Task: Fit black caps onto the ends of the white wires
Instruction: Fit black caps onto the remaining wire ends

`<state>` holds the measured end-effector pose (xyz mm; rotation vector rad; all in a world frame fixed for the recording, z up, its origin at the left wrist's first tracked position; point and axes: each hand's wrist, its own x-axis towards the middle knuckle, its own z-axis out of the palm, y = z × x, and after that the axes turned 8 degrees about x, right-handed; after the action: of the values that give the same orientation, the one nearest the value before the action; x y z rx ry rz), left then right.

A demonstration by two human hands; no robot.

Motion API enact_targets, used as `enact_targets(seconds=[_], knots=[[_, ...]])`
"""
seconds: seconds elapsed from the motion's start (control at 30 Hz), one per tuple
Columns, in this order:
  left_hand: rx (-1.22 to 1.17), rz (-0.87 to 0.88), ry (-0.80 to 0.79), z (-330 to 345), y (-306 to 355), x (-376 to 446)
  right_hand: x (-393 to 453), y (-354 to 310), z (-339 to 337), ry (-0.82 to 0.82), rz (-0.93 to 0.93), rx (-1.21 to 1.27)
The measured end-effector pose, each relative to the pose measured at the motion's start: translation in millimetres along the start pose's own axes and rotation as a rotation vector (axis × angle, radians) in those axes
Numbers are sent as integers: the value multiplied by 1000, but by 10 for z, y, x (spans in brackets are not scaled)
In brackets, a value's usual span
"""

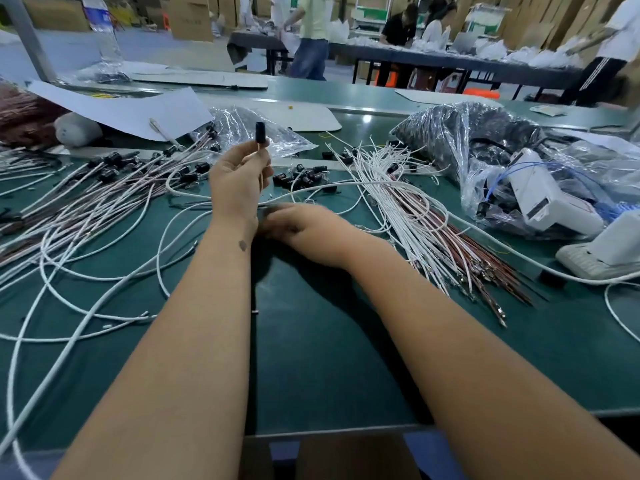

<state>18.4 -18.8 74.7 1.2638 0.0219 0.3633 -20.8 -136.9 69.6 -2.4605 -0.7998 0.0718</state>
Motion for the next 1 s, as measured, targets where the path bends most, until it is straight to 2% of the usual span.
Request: enact_targets(seconds=[0.07,0.13,0.3,0.37,0.47,0.5,0.57,0.63,0.7,0.83,1.0], knots=[[-19,13,13,-21,-17,7,73,52,14,142,86,138],[13,33,5,-10,-32,-1,110,77,38,237,138,170],[249,30,-76,83,-112,-24,103,60,22,325,128,170],[341,37,-151,107,-154,-48,83,62,22,383,115,18],[366,49,-164,117,-169,-41,76,60,44,448,147,-382],[342,53,-150,118,-155,-38,82,46,57,456,144,-436],[215,43,-126,130,-134,-45,88,-5,90,461,159,-390],[25,13,-146,176,-116,-81,94,-34,110,473,175,-342],[-67,-6,-164,219,-101,-115,89,-37,104,486,181,-350],[3,17,-91,223,-51,-114,75,1,62,469,229,-301],[285,197,-63,172,-64,-99,32,12,-21,415,221,-284]])
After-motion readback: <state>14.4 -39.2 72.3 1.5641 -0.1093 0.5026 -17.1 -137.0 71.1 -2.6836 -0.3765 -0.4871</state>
